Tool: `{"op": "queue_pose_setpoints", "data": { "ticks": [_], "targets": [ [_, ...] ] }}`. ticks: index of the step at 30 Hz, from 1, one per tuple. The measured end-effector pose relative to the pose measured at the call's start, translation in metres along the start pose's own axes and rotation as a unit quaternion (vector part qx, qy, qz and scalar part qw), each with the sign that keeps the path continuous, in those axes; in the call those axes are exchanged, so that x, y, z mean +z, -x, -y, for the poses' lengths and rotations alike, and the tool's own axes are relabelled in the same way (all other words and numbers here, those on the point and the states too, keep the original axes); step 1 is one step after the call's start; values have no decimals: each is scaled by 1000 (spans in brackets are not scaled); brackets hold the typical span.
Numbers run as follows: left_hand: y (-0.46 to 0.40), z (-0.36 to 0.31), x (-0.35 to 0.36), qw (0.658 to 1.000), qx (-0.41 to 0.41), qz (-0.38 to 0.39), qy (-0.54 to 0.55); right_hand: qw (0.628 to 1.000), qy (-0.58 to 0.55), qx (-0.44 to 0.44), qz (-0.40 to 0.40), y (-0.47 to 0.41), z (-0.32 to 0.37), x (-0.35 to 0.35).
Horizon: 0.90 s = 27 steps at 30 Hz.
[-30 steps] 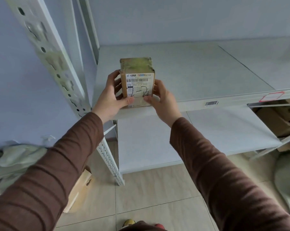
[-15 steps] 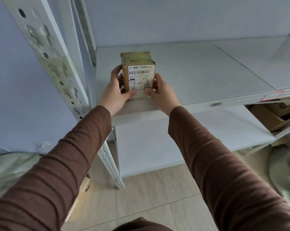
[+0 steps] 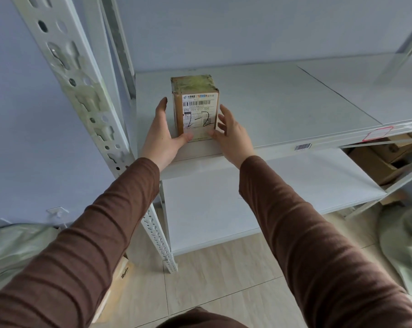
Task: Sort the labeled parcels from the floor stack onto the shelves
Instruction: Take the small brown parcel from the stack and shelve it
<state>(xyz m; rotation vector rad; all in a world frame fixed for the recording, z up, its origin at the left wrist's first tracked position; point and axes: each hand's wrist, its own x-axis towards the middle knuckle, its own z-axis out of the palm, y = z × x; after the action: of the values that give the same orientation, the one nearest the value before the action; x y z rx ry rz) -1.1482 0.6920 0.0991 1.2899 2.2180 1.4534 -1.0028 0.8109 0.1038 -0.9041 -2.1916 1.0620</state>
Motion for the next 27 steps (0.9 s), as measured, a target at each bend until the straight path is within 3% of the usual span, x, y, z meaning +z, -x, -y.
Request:
{"op": "queue_pose_setpoints", "data": {
  "ticks": [5,9,13,19,27],
  "targets": [
    [23,-21,1,987,122,-87,-54,997,35,-34,-66,29,-1,-10],
    [37,-40,15,958,251,-89,-110,987,75,-59,-127,57,-4,-24],
    [54,-58,50,947,303,-17,-110,973,123,-35,-194,97,-22,-47],
    [97,-92,129,939,311,136,-53,936,193,57,-287,194,-59,-101],
    [241,-185,250,851,423,310,0,844,264,216,-414,400,-93,-185]
  ]
}}
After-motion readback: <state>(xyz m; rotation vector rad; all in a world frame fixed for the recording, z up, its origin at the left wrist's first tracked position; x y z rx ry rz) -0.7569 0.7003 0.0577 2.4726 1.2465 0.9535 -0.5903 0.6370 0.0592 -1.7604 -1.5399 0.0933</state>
